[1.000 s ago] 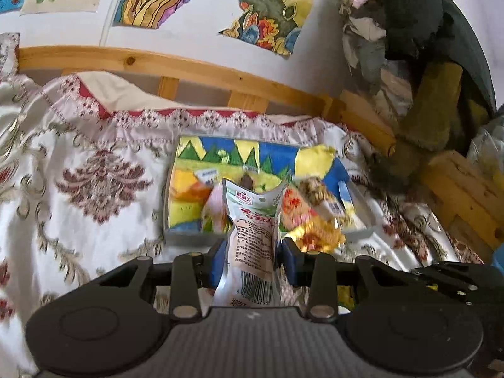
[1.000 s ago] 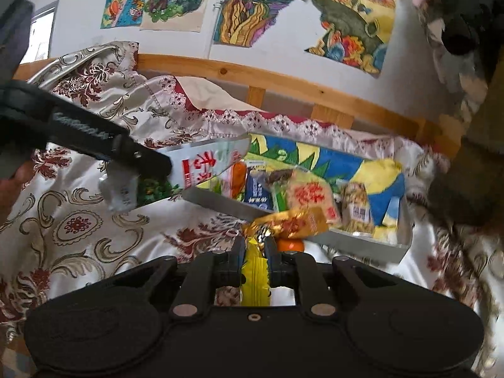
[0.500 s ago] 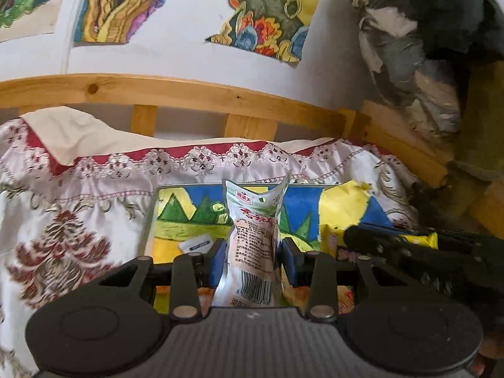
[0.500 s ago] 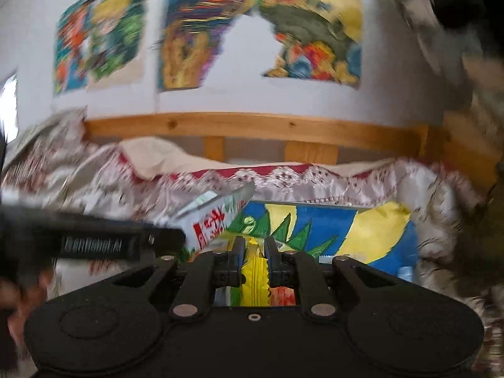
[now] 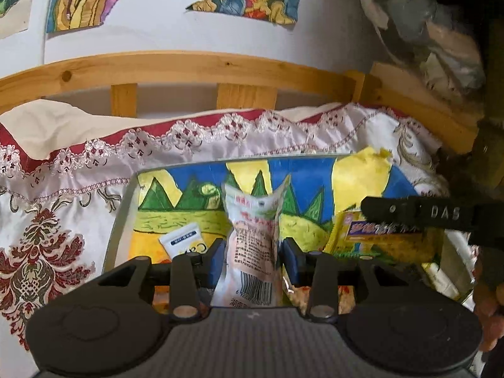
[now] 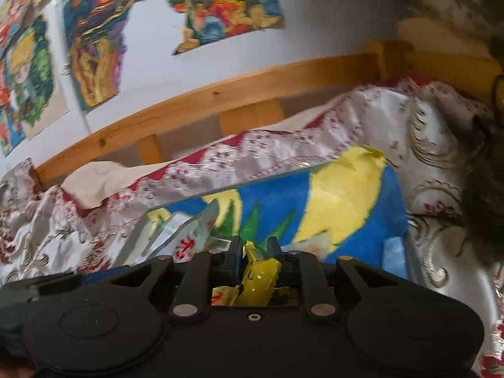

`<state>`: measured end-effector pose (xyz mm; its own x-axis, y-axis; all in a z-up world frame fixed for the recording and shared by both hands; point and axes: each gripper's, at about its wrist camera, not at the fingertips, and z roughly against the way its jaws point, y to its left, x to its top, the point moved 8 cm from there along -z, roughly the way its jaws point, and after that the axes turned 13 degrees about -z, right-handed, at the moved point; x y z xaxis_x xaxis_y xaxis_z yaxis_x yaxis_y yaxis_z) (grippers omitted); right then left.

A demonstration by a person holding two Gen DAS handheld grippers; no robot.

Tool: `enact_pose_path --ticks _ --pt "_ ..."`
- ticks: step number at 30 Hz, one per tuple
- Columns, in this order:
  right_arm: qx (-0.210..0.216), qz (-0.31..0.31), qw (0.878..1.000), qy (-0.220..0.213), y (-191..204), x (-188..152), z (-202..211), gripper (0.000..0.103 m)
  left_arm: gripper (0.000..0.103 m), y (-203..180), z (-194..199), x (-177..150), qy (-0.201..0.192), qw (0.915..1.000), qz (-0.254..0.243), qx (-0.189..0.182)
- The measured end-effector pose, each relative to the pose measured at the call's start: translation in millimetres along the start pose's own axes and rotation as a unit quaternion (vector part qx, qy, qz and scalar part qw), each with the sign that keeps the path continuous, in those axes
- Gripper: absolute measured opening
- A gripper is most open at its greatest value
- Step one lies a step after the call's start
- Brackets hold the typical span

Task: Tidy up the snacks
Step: 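Open both tools to release the packets into the tray, then pull both open tools back up from the tray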

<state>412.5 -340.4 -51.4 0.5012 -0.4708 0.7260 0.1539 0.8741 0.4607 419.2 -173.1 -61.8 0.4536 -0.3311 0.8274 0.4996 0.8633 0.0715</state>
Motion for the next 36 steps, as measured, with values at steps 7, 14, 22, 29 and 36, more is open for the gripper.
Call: enact_pose_path --ticks 7,14,22,29,36 --pt "-0.053 0.006 0.999 -0.005 -21.8 -0.5 -0.7 0.033 0.054 -5.0 -0.9 0.0 0.010 0.9999 -0.005 0.006" --pt "-0.059 0.028 0.998 -0.019 -24.6 0.5 22.6 0.057 0.071 -6.4 11.1 3.8 0.012 0.9996 -0.010 0.022" --pt "-0.054 0.082 0.994 -0.055 -3.1 9.7 75.8 0.081 0.092 -14.7 59.6 30.9 -0.039 0.9986 -0.015 0.032" --pt "-0.045 0.118 0.988 -0.093 26.7 18.8 133.3 0.091 0.100 -17.5 112.7 46.7 -0.080 0.9956 -0.005 0.049" --pt "-0.024 0.137 0.984 -0.111 50.8 13.2 185.4 0.099 0.102 -15.5 164.2 43.7 -0.108 0.9907 0.008 0.082"
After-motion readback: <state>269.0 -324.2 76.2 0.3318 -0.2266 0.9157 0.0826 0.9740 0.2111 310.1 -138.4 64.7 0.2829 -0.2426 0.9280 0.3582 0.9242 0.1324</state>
